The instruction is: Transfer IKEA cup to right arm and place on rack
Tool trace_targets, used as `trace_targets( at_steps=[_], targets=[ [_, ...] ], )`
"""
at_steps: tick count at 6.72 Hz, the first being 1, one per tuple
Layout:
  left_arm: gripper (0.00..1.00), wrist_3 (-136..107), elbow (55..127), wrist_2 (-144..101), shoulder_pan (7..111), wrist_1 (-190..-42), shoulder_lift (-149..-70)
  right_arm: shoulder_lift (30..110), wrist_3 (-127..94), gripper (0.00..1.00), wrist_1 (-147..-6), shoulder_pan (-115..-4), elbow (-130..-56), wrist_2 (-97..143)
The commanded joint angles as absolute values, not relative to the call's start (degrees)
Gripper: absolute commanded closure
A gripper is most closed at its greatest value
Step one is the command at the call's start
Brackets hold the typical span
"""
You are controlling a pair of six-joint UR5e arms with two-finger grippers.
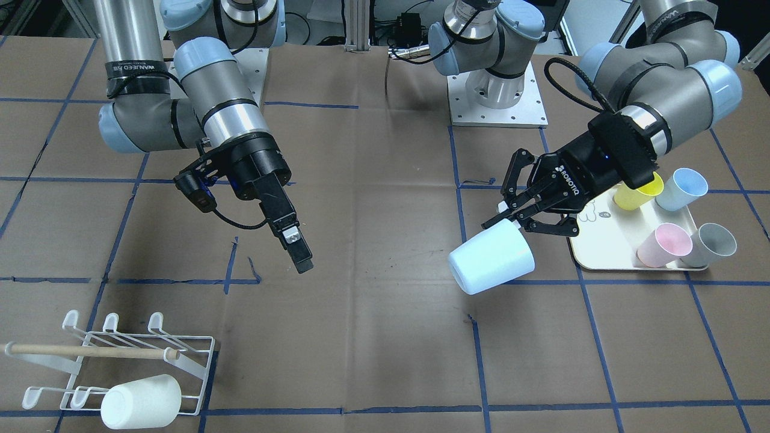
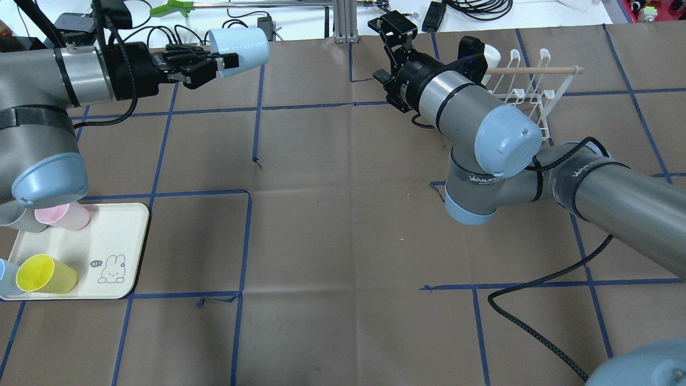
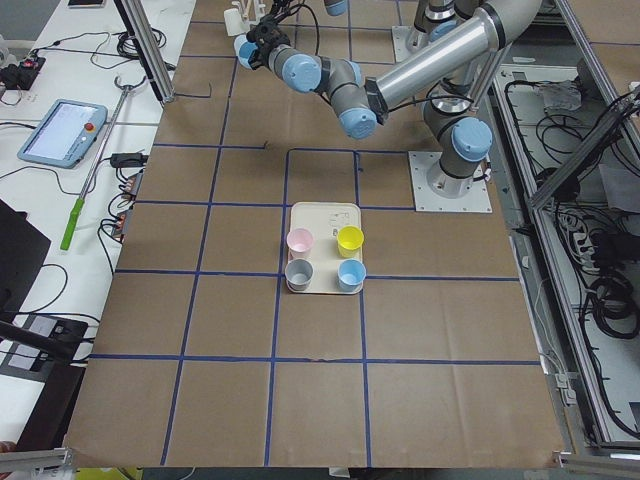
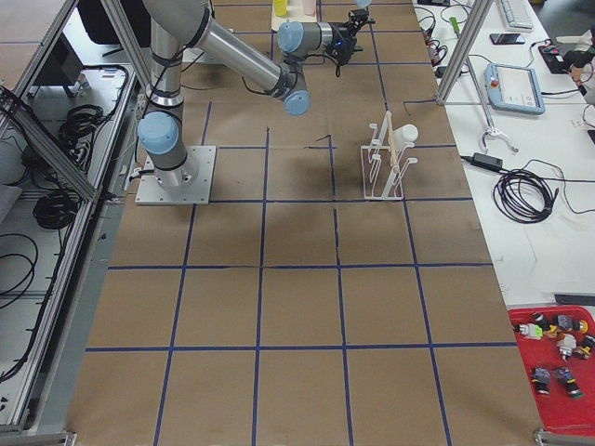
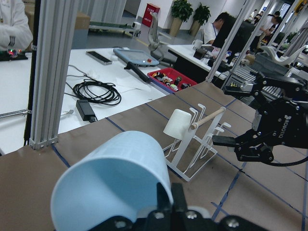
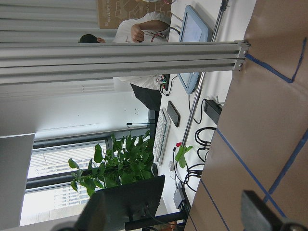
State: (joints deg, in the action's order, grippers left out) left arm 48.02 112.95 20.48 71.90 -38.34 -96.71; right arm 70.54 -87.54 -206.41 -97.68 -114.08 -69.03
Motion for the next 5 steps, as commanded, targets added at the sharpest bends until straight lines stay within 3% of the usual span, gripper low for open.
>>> trace_targets(
  at_steps=[1,5],
  targets=[
    [0.99,47.73,114.52,18.90,74.77,-30.70,-99.48,70.31,-87.89,0.00,-206.72,-97.47,-114.17,-69.17],
    [0.97,28.65,114.61,19.51,80.95,-2.90,-107.29,69.88,-87.89,0.00,-206.19,-97.29,-114.26,-69.70]
  ],
)
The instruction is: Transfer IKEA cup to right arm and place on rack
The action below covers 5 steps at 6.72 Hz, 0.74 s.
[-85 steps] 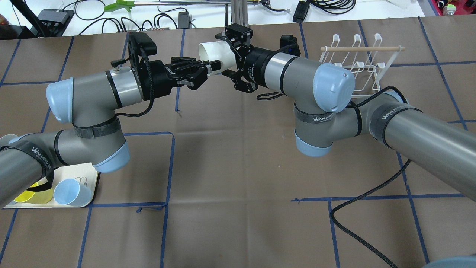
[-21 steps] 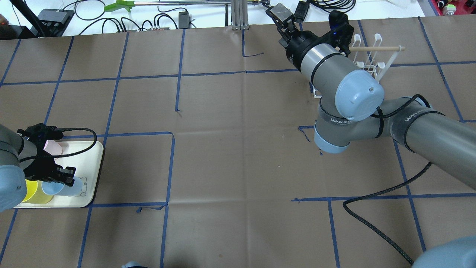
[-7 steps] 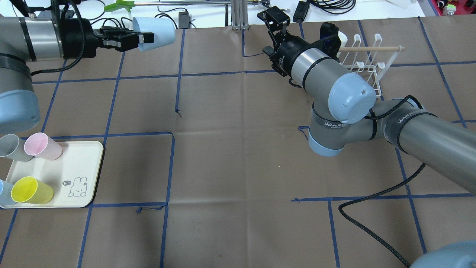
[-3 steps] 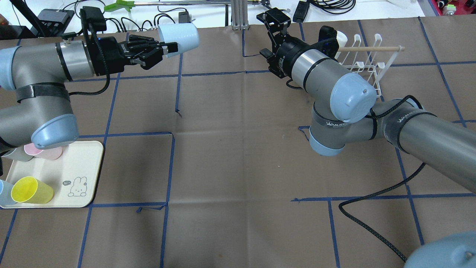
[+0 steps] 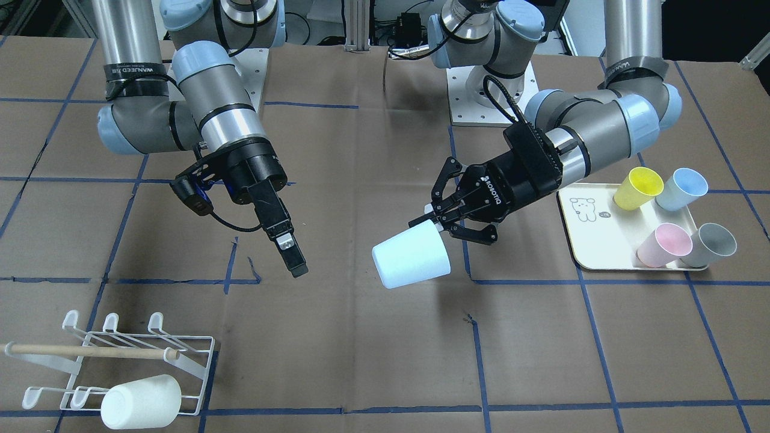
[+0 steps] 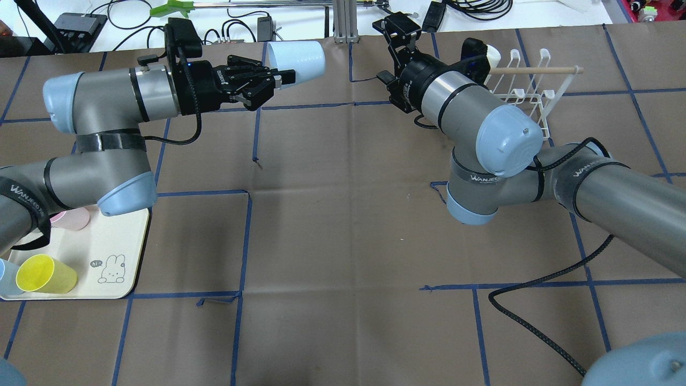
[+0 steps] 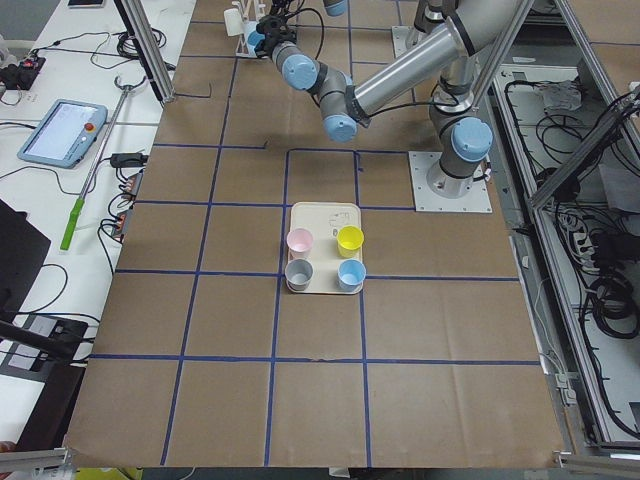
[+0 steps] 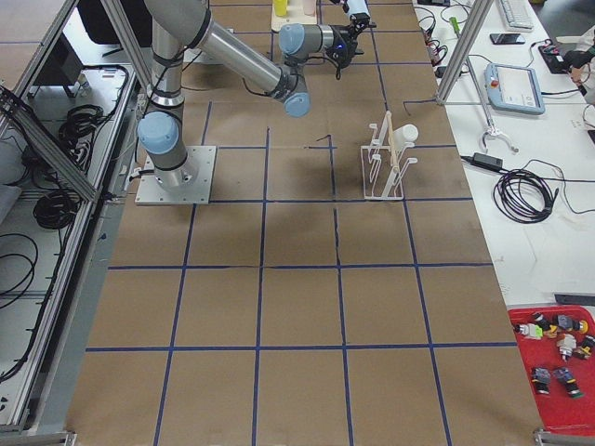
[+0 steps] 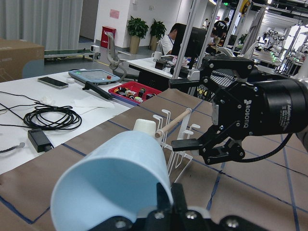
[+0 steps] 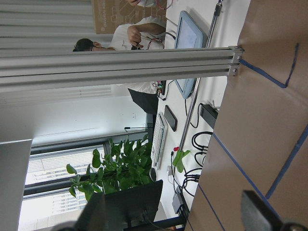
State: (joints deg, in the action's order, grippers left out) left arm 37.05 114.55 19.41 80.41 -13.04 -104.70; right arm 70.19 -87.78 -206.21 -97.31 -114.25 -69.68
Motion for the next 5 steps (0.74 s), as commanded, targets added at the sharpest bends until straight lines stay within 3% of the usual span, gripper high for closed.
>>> trace_targets(
  at_steps=[1,3,5],
  targets=[
    [0.96,20.65,114.61,19.42,80.95,8.76,-110.45,69.53,-88.06,0.00,-206.19,-97.47,-114.26,-69.78],
    [0.94,9.37,114.61,19.25,81.47,25.06,-115.38,70.31,-91.73,0.01,-206.45,-98.17,-115.39,-77.72],
    [0.93,7.65,114.70,19.86,83.83,27.42,-115.58,70.05,-96.59,0.01,-206.37,-100.71,-115.84,-77.87]
  ],
)
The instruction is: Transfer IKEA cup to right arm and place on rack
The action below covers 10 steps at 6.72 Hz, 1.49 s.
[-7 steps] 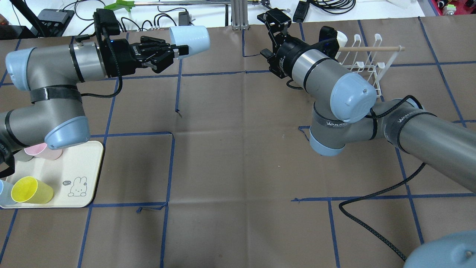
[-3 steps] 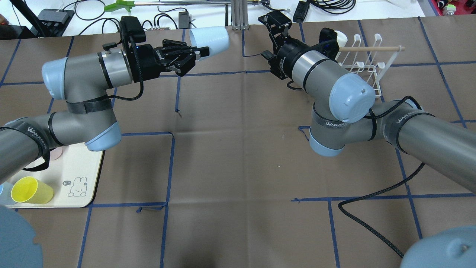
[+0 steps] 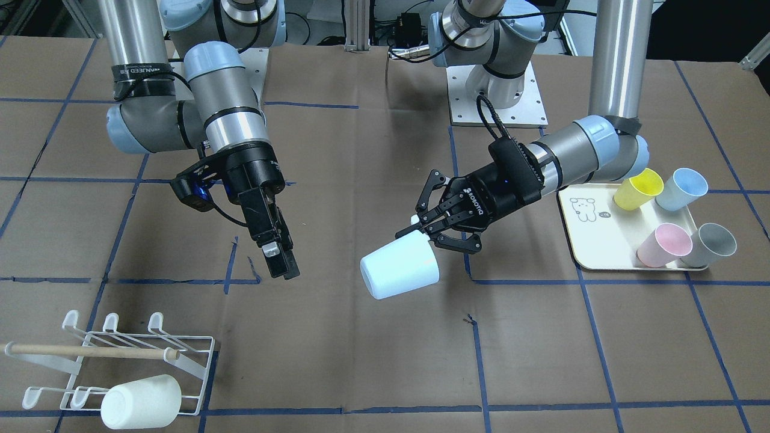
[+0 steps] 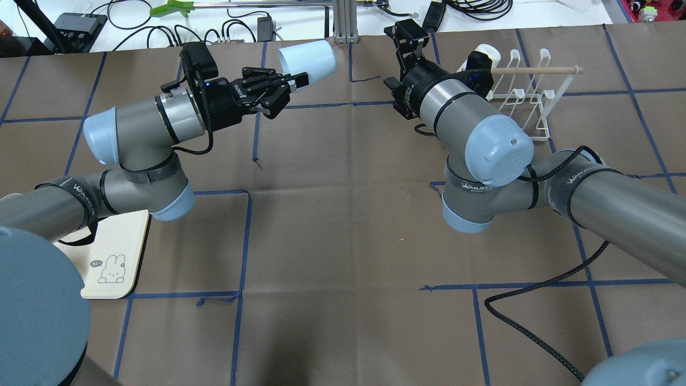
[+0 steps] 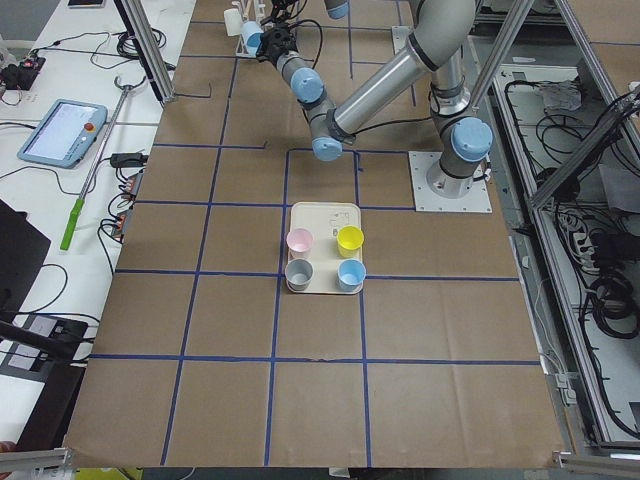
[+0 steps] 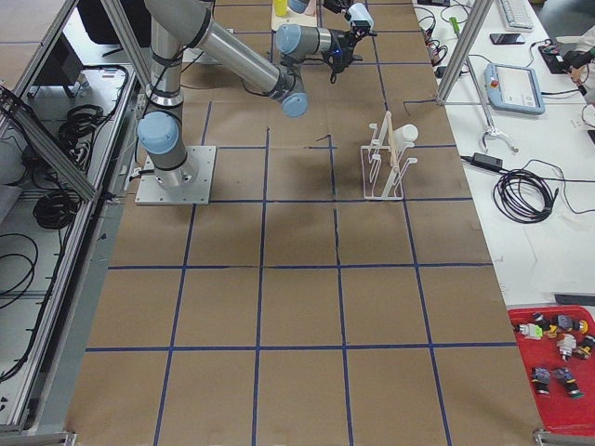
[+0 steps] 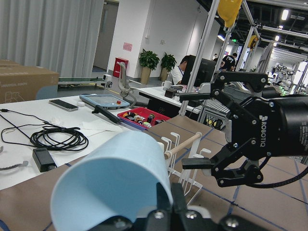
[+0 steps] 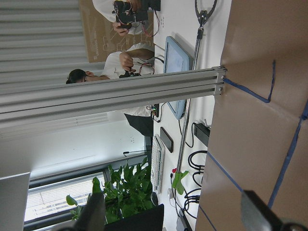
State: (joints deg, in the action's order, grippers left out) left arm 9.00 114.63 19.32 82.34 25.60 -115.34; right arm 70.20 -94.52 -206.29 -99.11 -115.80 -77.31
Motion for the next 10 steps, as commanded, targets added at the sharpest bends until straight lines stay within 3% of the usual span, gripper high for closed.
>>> trace_targets(
  at_steps=[1,10],
  targets=[
    [0.93,6.78,114.70,20.12,84.72,27.42,-115.40,70.05,-96.42,0.01,-206.28,-100.90,-115.40,-77.52],
    [0.92,5.27,114.70,20.21,84.81,27.69,-115.23,67.15,-90.26,0.01,-204.17,-103.44,-110.57,-70.93]
  ],
)
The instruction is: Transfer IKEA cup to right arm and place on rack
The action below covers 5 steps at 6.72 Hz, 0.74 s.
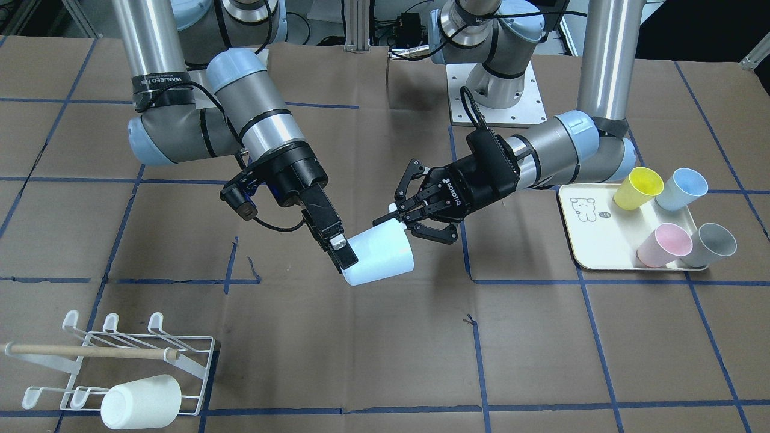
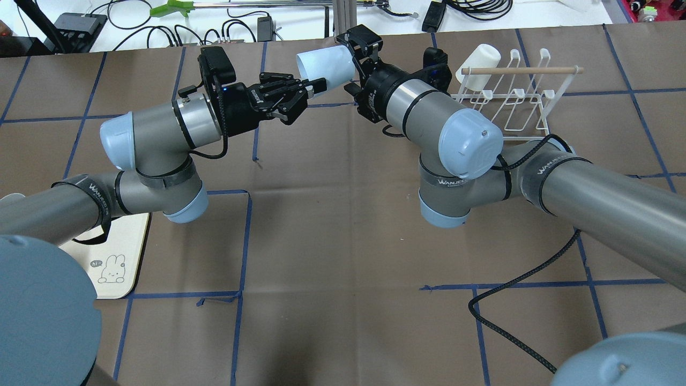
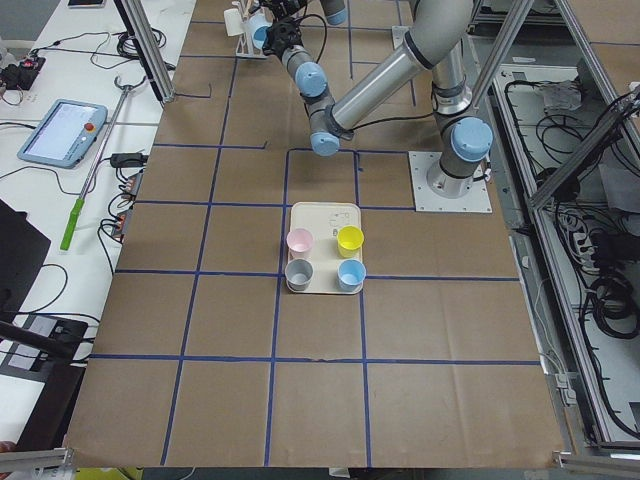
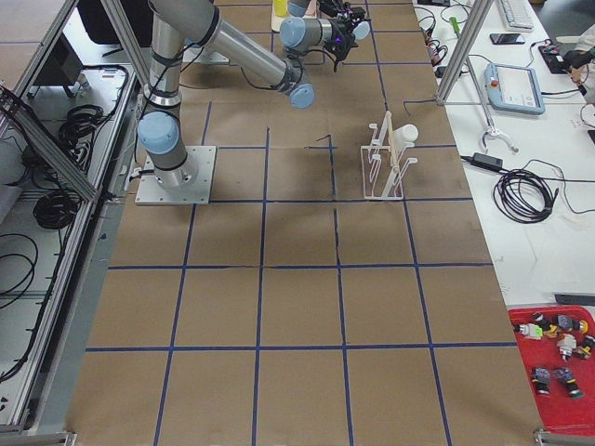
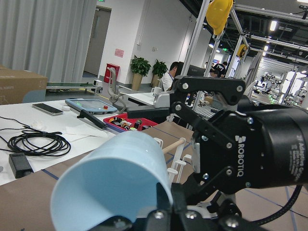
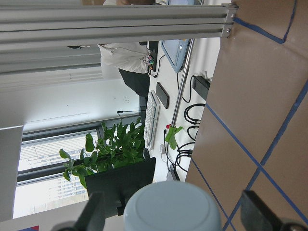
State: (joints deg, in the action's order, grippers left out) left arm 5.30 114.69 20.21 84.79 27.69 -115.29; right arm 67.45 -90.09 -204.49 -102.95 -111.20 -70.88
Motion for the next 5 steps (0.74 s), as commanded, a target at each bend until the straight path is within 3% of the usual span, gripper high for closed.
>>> trace_targets(
  at_steps=[1,3,5],
  targets=[
    [0.92,5.27,114.61,20.21,84.81,27.69,-115.22,66.80,-90.35,0.01,-204.08,-103.80,-109.61,-70.93],
    [0.92,4.57,114.61,21.61,85.16,27.77,-115.14,65.66,-90.53,0.01,-204.08,-104.06,-108.81,-70.93],
    [0.92,3.78,114.52,21.80,85.52,27.77,-114.96,65.92,-90.44,0.16,-204.08,-104.06,-108.54,-70.93]
  ],
)
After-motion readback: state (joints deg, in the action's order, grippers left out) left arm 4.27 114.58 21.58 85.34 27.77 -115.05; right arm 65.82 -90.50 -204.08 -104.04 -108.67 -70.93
